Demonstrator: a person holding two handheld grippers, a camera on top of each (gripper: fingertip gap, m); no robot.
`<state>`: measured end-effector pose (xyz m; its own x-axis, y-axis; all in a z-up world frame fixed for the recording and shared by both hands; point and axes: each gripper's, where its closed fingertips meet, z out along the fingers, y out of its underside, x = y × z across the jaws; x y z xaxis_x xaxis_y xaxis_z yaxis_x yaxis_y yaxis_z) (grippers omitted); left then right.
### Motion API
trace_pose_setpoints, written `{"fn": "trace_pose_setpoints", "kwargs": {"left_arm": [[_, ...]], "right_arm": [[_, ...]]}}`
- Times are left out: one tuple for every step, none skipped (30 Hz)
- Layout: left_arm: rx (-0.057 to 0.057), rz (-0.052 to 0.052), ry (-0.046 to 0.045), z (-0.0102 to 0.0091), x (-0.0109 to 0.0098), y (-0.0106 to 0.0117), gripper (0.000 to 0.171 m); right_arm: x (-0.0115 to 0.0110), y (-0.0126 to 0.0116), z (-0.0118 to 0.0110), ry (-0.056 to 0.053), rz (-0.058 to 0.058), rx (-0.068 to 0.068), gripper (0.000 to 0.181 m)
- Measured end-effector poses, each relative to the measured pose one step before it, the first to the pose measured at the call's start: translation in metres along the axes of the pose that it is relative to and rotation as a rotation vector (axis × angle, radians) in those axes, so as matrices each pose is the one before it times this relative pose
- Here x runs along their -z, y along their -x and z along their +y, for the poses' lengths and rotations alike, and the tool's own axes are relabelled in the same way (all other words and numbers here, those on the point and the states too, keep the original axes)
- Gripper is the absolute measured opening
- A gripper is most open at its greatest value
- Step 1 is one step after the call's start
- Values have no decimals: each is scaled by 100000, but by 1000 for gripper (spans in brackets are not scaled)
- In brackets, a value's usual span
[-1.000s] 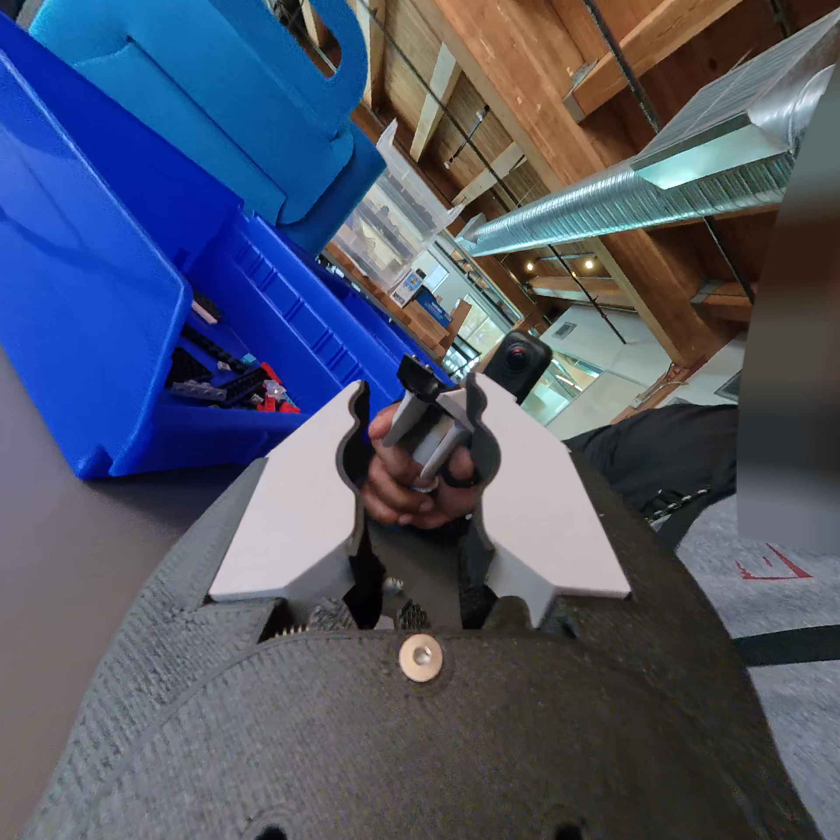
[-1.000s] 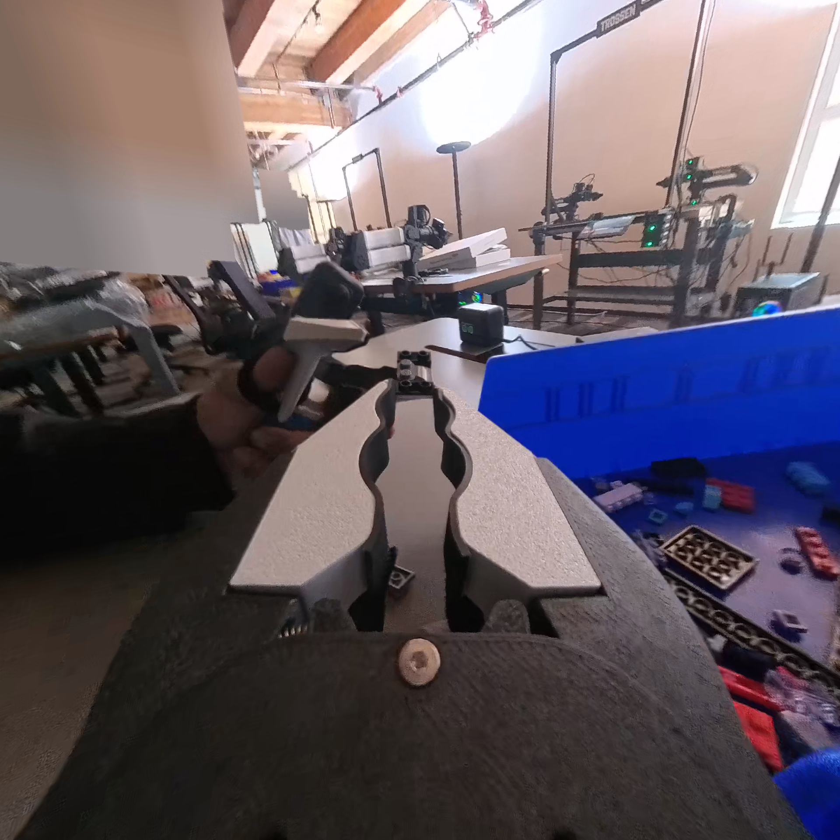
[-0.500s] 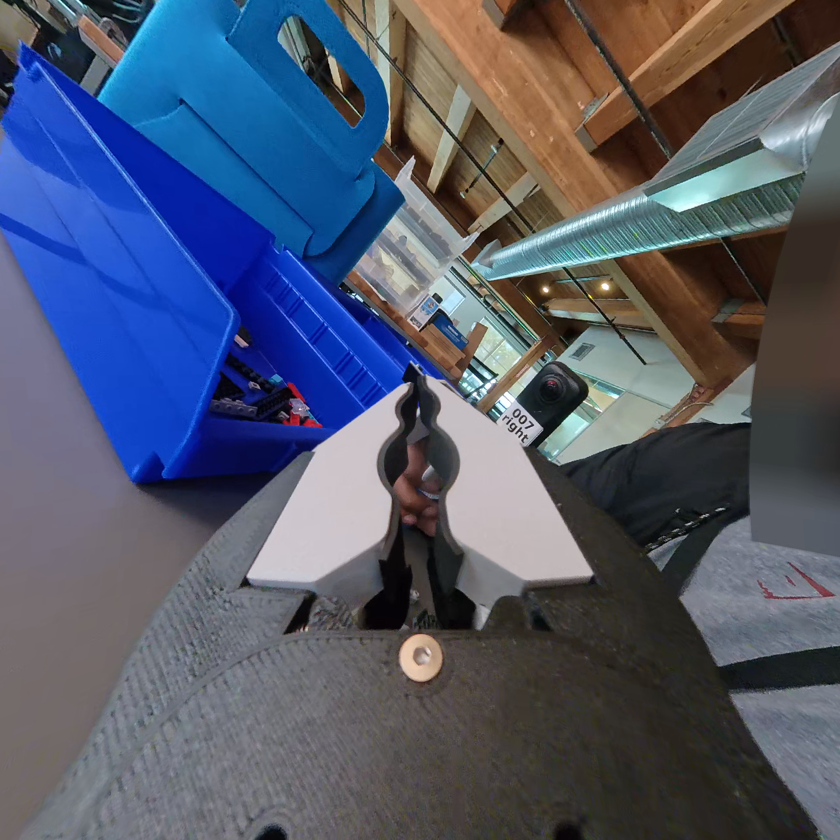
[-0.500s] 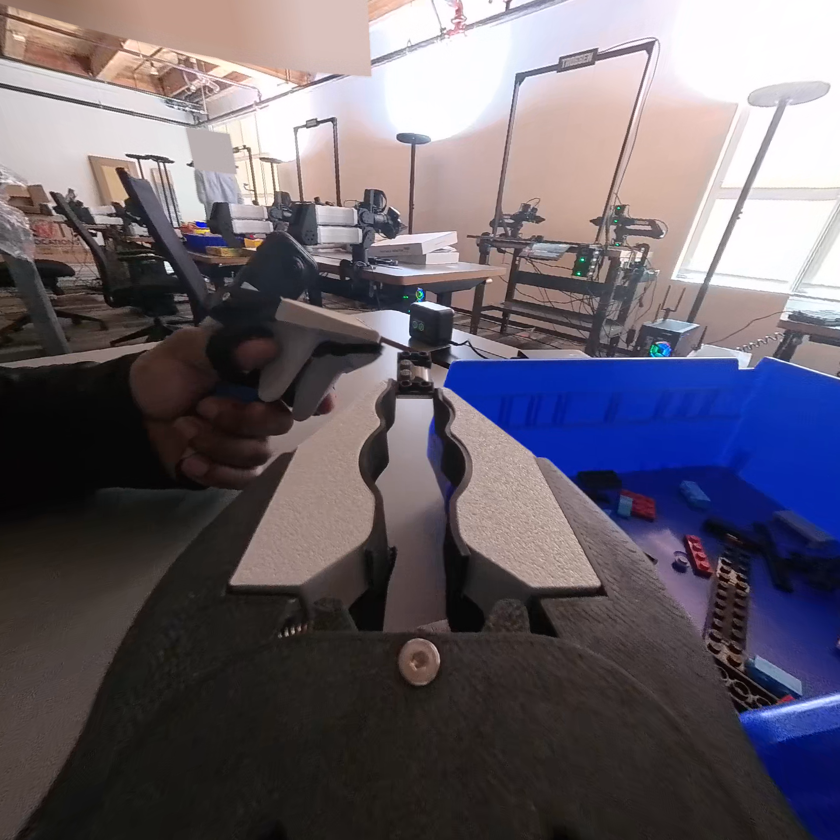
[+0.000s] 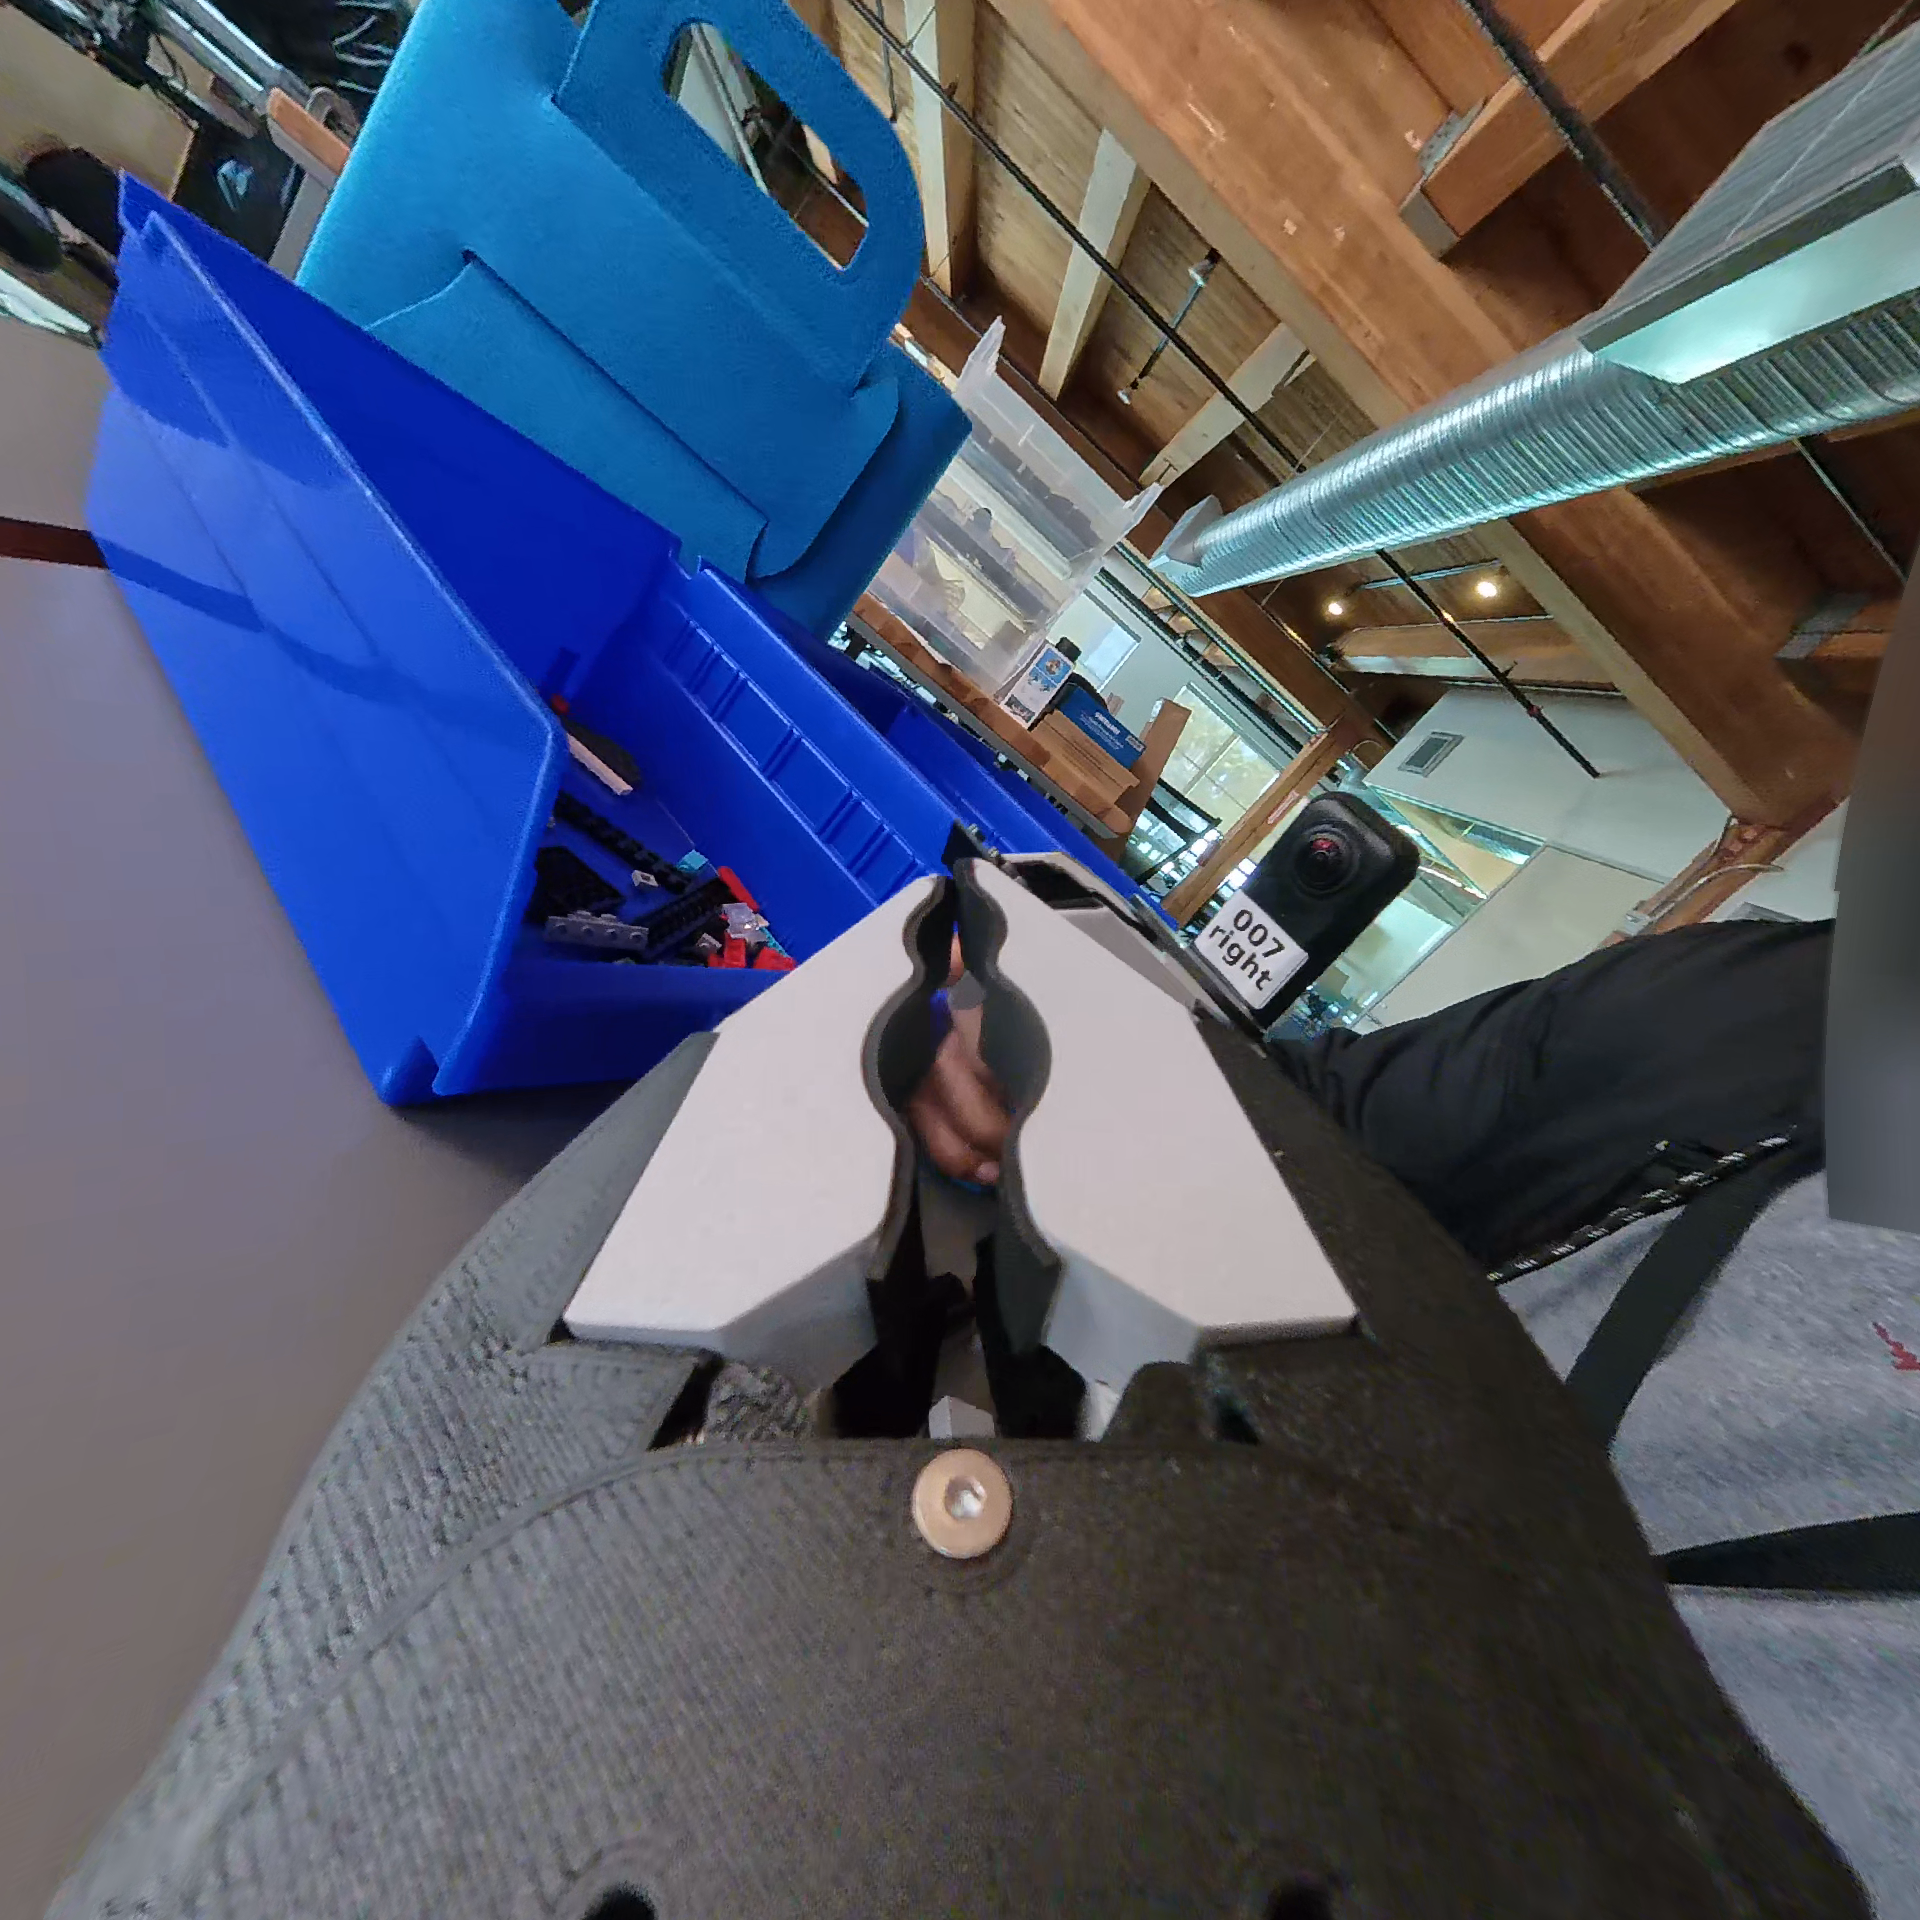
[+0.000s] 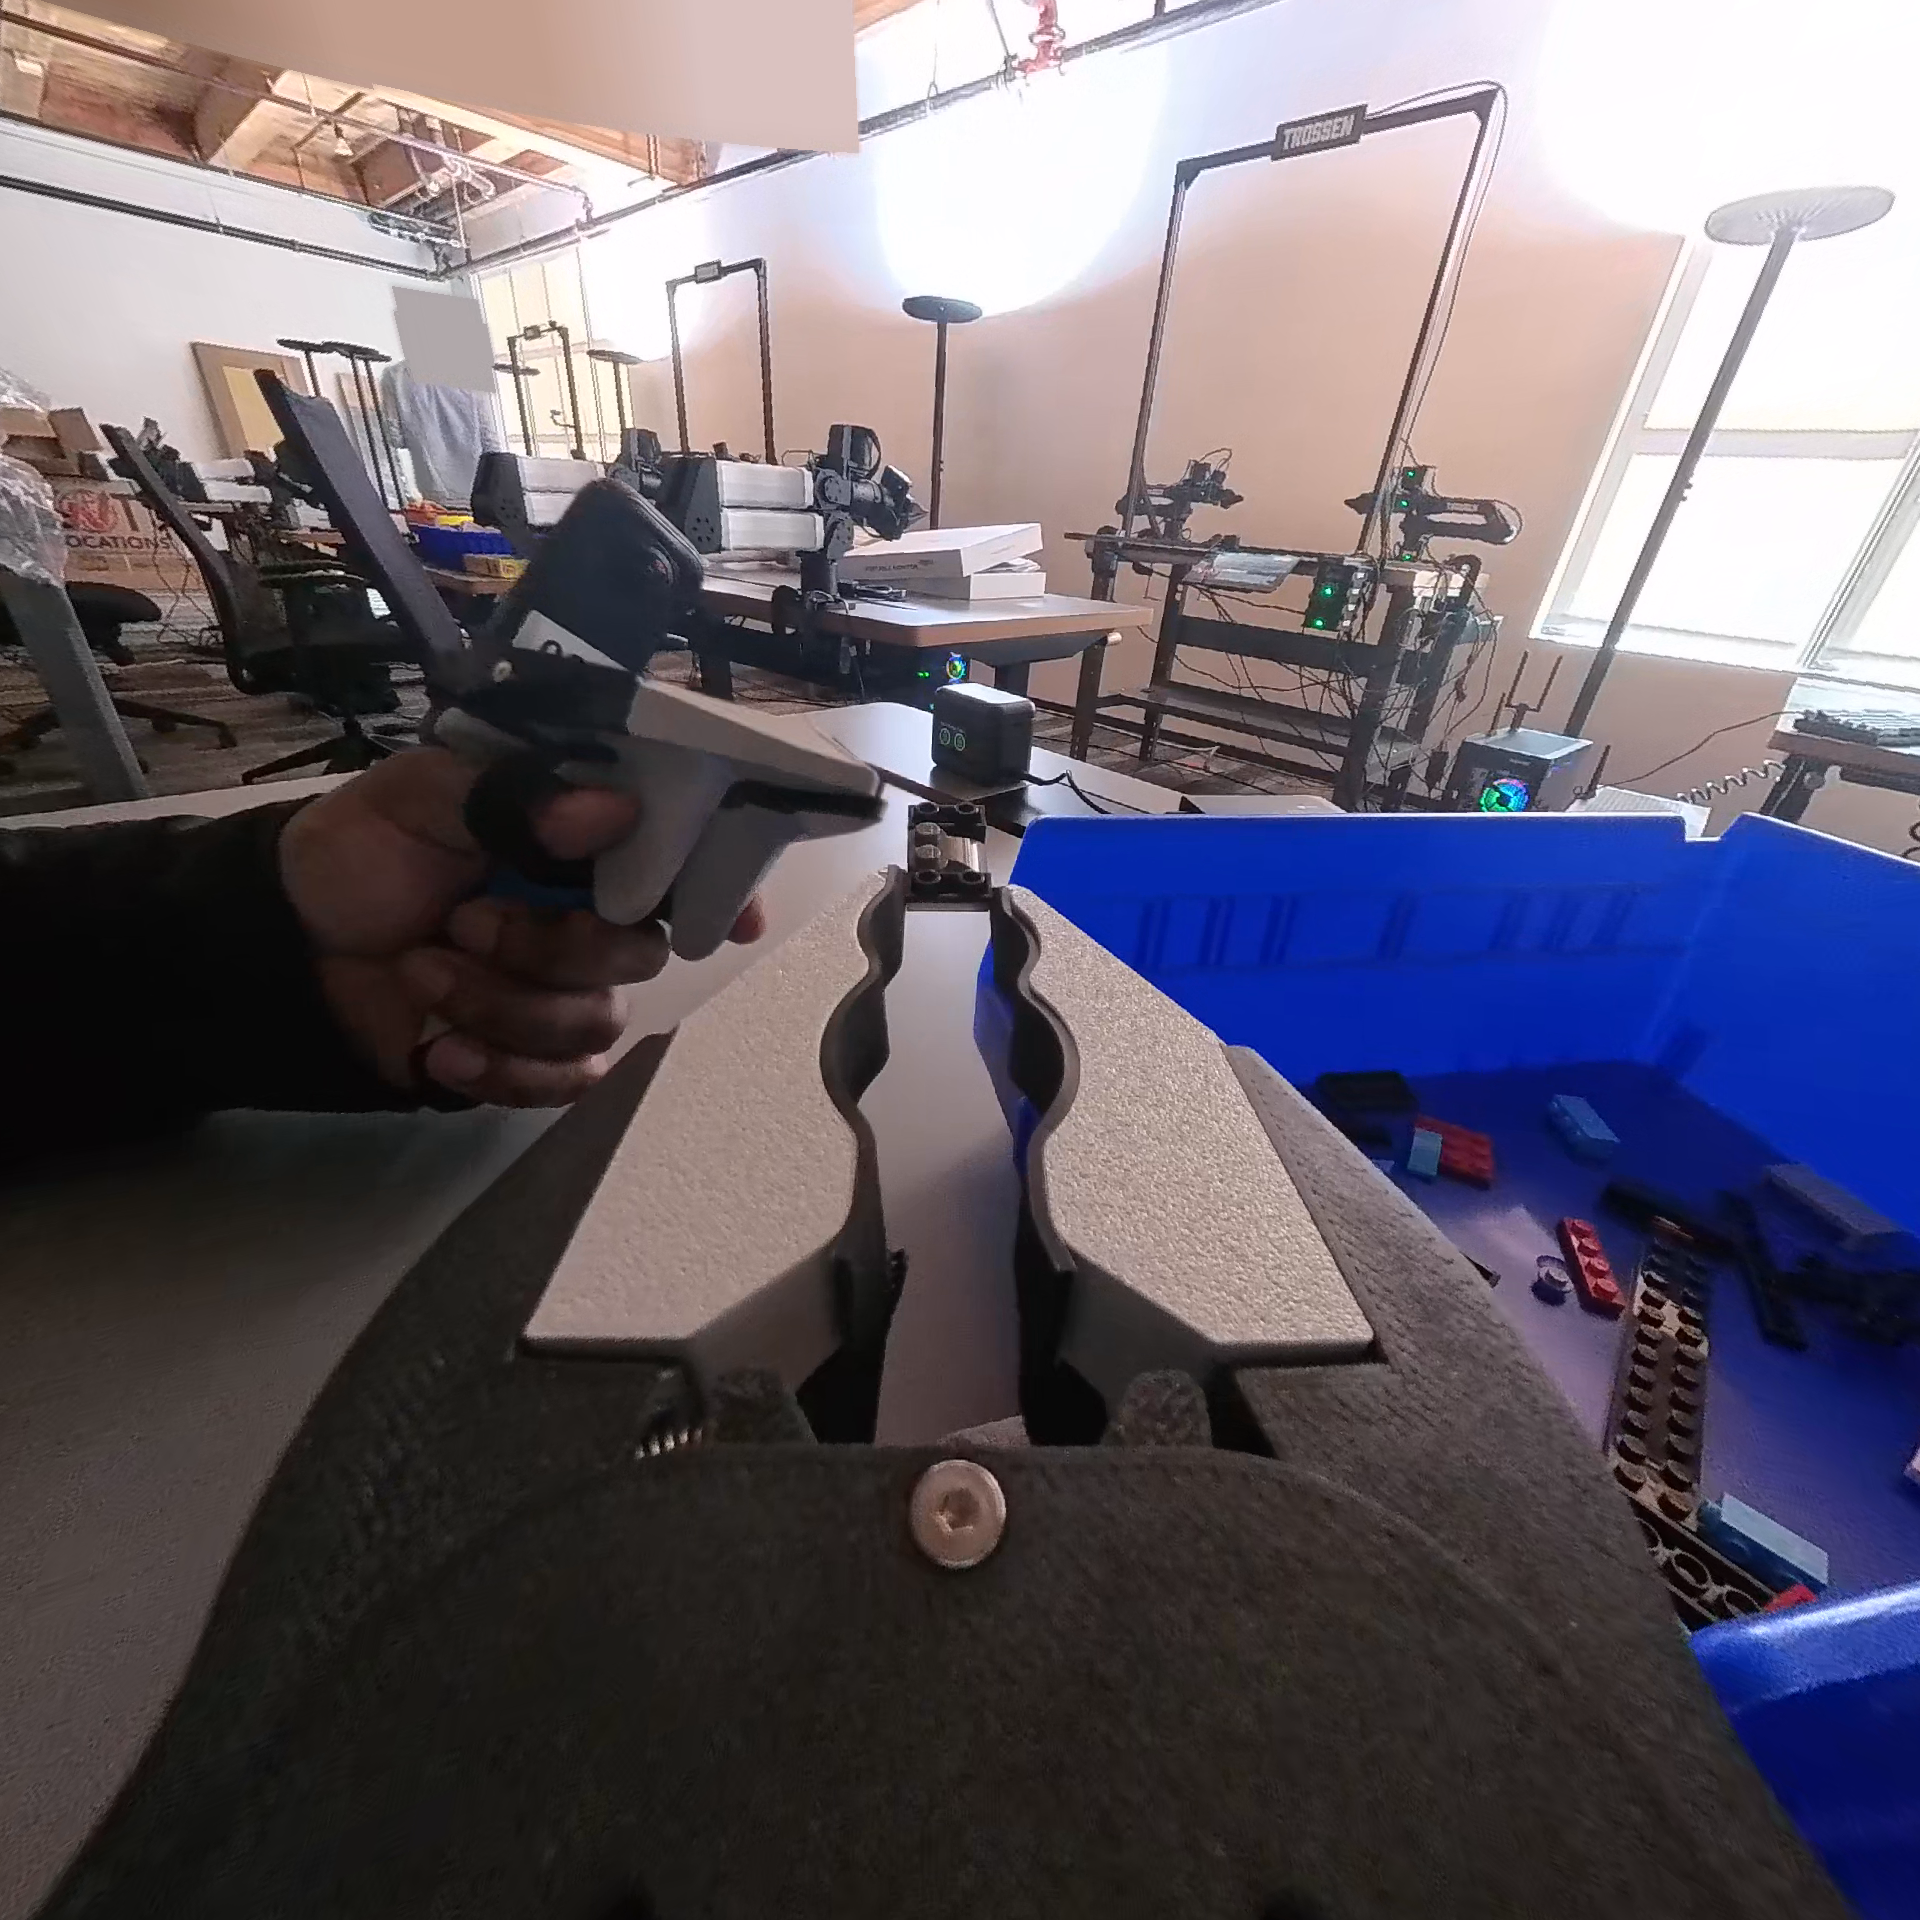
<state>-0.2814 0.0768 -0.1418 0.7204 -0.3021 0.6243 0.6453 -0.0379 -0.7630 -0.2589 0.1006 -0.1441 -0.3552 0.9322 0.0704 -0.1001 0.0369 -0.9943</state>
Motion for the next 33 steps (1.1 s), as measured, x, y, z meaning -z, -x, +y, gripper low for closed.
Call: {"fn": "trace_pose_setpoints", "kwargs": {"left_arm": [[-464, -1196, 616, 119, -46, 151, 0], [-866, -1529, 1091, 163, -49, 164, 1], [-1540, -1506, 1413, 207, -71, 116, 7], [-2184, -1423, 1776, 260, -77, 60, 9], [-2518, -2260, 1919, 273, -90, 160, 10], [-2786, -2412, 1833, 263, -88, 156, 9], [-2819, -2739, 1491, 233, -75, 200, 7], [-3017, -1719, 702, 116, -35, 56, 1], [-2569, -1020, 271, 39, 0, -23, 1], [-2102, -387, 164, -8, -2, -78, 1], [-2120, -602, 49, -42, 14, -45, 1], [-2442, -919, 147, -57, 28, -23, 1], [-2872, -1076, 185, -64, 24, -35, 1], [-3244, -1102, 202, -87, 21, -73, 0], [-3241, -1051, 370, -60, 13, -97, 0], [-3198, -1071, 95, -91, 6, -98, 0], [-2945, -1111, 86, -82, 1, -87, 0], [-2460, -877, 235, -36, -8, -65, 0], [-1798, -542, 243, -15, -17, -65, 0], [-975, -72, 4, -35, -23, -82, 1], [-71, -557, -199, -52, -4, 56, 0], [167, -802, -898, -127, 53, 139, 0], [221, -197, -887, -124, 76, 90, 1], [355, 276, -448, -76, 61, 58, 1], [382, -61, -234, -59, 47, 103, 1], [148, -208, -313, -77, 57, 85, 1], [31, -95, -172, -53, 33, 51, 1], [323, 222, 343, 6, 0, -10, 3], [974, -22, 788, 75, -42, 60, 8], [1804, 869, 864, 97, -57, -24, 15], [3176, 1535, 1, -27, -20, -65, 23], [4578, 2514, -666, -111, 30, -144, 27], [5910, 2850, 124, 8, 13, -88, 27]], "right_arm": [[0, 5, -13, -84, 5, 104, 16], [9, -3, -15, -87, 79, 124, 16], [-3, -18, -28, -117, 146, 136, 16], [5, -4, -31, -131, 81, 115, 16], [9, 11, -14, -84, -4, 79, 16], [-7, 26, 7, -15, -88, 86, 16], [2, 13, 6, -13, 8, 121, 16], [-1, 14, -2, 2, 53, 147, 17], [-5, 6, 11, 14, 15, 163, 17], [1, 28, 2, 33, -60, 169, 17], [-7, 10, 7, -12, -1, 134, 17], [15, 11, -22, -130, 16, 100, 16], [12, -3, -37, -169, 82, 158, 17], [7, 1, -40, -183, 82, 224, 17], [11, 10, -31, -120, 21, 216, 16], [4, 24, 2, 31, -99, 169, 17], [-15, 26, 24, 105, -30, 186, 16], [-5, 29, 26, 59, -109, 226, 17], [-6, 50, 14, 115, -194, 211, 16], [-13, 35, 22, 90, -209, 278, 16], [11, 36, -1, -107, -142, 351, 16], [3, 58, -33, -194, -322, 369, 16], [9, 70, -55, -280, -452, 363, 16], [11, 49, -36, -208, -271, 449, 16], [3, 29, 8, 33, -95, 555, 16], [-19, 73, 15, 150, -319, 643, 16], [-23, 113, 50, 262, -585, 721, 16], [-26, 94, 43, 298, -424, 775, 16], [-23, 100, 36, 267, -410, 854, 16], [-45, 152, 71, 519, -736, 975, 16], [-26, 145, 52, 384, -537, 1170, 16], [1, 112, -20, -67, -293, 1363, 16], [8, 147, -57, -68, -542, 1639, 16]]}}
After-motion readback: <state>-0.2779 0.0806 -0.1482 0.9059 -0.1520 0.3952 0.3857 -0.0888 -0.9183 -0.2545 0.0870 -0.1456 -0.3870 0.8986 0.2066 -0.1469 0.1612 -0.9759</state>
